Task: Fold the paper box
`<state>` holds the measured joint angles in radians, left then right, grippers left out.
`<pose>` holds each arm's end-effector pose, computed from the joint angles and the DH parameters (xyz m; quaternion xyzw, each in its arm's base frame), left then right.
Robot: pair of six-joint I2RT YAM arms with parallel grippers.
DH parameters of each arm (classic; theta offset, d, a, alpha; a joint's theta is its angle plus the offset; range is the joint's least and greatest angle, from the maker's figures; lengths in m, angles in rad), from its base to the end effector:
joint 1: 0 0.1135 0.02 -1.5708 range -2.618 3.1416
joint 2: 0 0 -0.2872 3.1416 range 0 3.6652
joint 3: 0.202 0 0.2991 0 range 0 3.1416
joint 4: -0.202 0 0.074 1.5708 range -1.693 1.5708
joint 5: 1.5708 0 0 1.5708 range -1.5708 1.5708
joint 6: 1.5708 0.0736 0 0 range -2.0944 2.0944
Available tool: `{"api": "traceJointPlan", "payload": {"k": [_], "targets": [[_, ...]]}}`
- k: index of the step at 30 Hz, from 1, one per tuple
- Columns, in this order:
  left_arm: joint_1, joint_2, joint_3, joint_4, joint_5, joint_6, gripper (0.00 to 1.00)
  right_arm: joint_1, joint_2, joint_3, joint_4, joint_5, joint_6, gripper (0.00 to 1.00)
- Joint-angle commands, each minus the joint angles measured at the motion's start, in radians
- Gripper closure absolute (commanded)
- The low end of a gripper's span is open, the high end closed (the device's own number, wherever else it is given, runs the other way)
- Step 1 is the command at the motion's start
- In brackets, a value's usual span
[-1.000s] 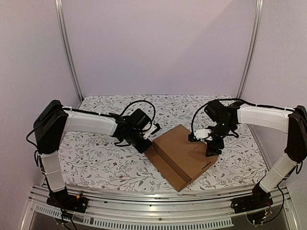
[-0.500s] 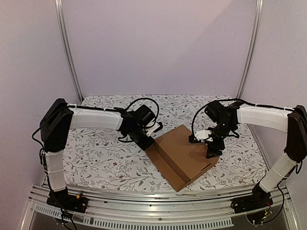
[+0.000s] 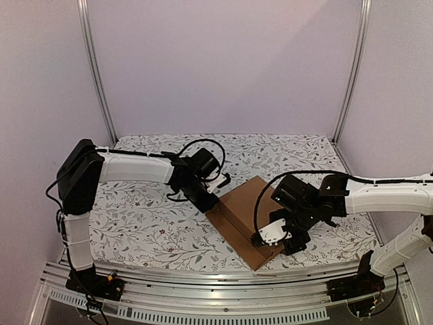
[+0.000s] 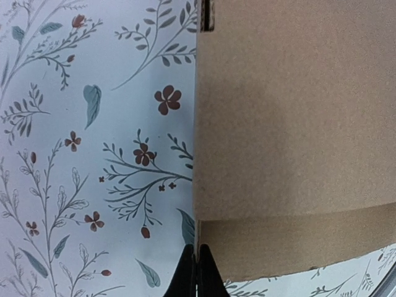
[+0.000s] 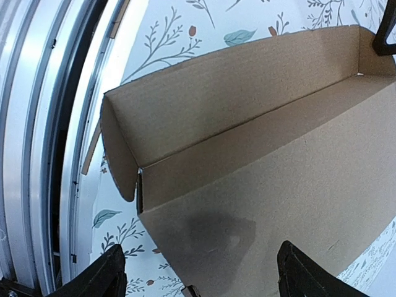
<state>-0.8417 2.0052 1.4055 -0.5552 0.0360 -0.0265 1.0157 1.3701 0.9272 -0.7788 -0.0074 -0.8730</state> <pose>0.3153 -0.3569 0.1232 0.3912 0.8967 -0.1028 0.1799 0.1596 0.2584 0.1849 -0.7982 0.5768 0.0160 0.1730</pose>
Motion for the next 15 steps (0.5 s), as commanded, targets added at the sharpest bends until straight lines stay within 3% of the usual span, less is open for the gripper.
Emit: {"api": "traceJointPlan", "payload": {"k": [1,15], "targets": [[0.013,0.026,-0.003,-0.033,0.02,-0.003,1.0,0.034,0.049,0.002,0.047,0.07,0.083,0.17],[0.018,0.036,0.019,-0.066,0.037,0.001,1.0,0.103,0.091,-0.024,0.072,0.057,0.149,0.18]]}}
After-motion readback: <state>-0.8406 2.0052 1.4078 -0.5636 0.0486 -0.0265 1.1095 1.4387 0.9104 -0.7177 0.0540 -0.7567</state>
